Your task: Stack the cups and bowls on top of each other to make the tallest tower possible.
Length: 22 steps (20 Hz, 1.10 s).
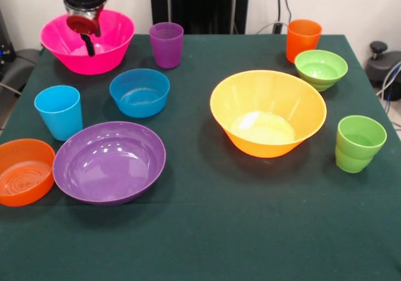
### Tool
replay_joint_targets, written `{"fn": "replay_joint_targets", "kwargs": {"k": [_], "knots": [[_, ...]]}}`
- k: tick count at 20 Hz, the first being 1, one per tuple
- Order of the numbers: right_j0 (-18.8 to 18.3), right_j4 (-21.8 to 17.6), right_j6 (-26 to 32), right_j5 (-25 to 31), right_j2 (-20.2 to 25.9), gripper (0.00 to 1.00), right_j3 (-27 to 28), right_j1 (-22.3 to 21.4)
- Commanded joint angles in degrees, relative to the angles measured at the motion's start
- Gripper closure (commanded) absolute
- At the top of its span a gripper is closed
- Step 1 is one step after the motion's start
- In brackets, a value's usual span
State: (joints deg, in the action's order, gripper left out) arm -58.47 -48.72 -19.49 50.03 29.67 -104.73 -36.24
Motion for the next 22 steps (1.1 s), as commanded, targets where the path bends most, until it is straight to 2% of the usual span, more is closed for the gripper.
{"fn": "replay_joint_targets", "kwargs": {"k": [1, 9, 17, 22], "knots": [[-4.4, -9.6, 13.7, -6.9, 2.7, 0.0, -6.3, 1.1], [-7.4, -16.4, 13.7, -9.0, 2.6, 0.0, -1.5, 9.1], [-8.6, -19.9, 13.6, -10.4, 3.1, 0.0, 2.3, 14.2], [-8.8, -21.0, 13.3, -10.7, 3.0, 0.0, 3.2, 15.1]]}}
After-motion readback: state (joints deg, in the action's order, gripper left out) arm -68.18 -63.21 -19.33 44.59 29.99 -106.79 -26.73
